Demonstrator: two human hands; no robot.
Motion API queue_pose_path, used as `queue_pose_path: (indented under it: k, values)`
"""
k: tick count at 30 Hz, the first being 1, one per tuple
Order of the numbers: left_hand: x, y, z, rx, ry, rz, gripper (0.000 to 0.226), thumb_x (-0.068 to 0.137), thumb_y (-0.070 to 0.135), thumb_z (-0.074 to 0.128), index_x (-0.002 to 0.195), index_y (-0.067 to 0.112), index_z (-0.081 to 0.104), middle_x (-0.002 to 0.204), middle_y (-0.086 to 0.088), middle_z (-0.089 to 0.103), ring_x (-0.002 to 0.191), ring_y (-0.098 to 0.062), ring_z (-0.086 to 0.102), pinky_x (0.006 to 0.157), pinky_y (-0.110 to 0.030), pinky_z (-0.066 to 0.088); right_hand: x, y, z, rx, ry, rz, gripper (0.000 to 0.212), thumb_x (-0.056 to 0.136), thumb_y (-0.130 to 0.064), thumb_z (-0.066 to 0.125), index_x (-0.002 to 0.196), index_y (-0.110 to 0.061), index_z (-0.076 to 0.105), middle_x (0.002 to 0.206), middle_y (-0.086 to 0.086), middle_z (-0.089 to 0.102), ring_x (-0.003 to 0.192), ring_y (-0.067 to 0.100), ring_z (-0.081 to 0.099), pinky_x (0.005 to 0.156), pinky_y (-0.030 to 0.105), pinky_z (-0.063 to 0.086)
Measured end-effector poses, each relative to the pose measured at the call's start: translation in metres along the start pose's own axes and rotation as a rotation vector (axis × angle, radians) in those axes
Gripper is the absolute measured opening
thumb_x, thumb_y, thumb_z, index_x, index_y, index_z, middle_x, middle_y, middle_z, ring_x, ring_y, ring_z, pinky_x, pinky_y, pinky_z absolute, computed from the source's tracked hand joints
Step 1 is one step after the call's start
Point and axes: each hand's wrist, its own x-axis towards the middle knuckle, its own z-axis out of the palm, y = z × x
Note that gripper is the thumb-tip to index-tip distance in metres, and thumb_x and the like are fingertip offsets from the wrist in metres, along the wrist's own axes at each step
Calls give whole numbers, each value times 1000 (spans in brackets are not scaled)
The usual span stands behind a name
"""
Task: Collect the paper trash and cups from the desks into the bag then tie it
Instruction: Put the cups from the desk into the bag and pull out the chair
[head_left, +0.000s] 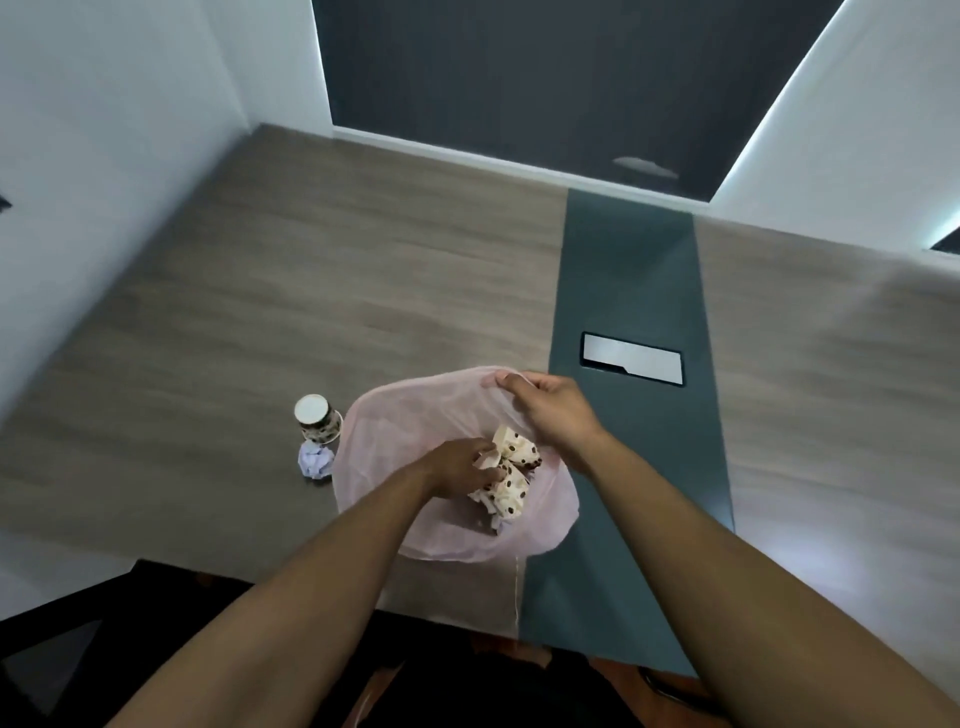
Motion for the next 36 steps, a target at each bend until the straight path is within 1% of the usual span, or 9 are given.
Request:
queue_pose_path:
  k: [4,6,10,14,17,20,24,31,36]
  values:
    - [-2,4,-18,53,37,2,60,106,48,66,157,18,55,156,-5,62,139,-26,60,114,-36,46,1,6,-9,-1,37,23,57,97,-56,73,113,-1,77,78,5,51,70,19,42,63,28,37]
    - [-19,5,-41,9,157,65,51,105,48,67,148,20,65,142,-1,72,120,-15,70,106,-34,54,3,8,-12,2,46,27,55,97,-58,73,114,-6,80,82,12,60,75,20,48,69,32,43]
    - [-51,-31,-82,-66,706,197,17,104,26,66,93,21,78,80,8,78,70,-10,70,71,-34,57,5,12,-10,41,83,58,42,96,-56,76,108,-17,85,98,26,72,81,19,54,74,32,46]
    - [-64,-99,-94,-118,1067,-114,21,98,26,62,81,15,65,73,-2,68,71,-28,63,66,-37,46,5,15,-4,68,94,87,42,98,-50,76,106,-9,84,84,2,65,76,18,54,68,29,45]
    - [-55,-163,-77,-127,909,-288,18,97,28,66,89,13,72,86,-7,72,83,-33,69,74,-36,48,4,16,0,68,107,108,40,99,-47,76,103,-9,84,81,3,67,73,19,54,64,28,44]
    - [-40,-223,-53,-32,599,-354,49,85,46,64,122,16,76,111,-18,77,105,-39,73,89,-39,55,5,17,0,62,93,95,44,99,-49,74,106,-6,82,79,3,62,71,19,49,65,30,40]
    - [-44,-244,-30,63,510,-405,61,86,43,73,140,14,72,123,-27,73,125,-46,61,103,-48,50,3,19,-3,65,85,108,40,100,-50,74,104,-12,84,78,2,67,69,19,54,65,31,44]
    - [-51,-248,12,-54,481,-426,50,78,19,97,122,8,75,108,-23,70,118,-42,58,92,-37,46,7,28,2,133,87,156,37,97,-49,79,101,-13,85,83,4,73,73,21,60,72,35,51]
    - [-65,-184,-15,-285,750,-303,23,76,24,84,94,18,73,89,-11,77,83,-27,70,71,-35,52,12,28,8,148,90,172,41,93,-53,80,102,-13,85,81,1,67,68,21,51,64,31,44]
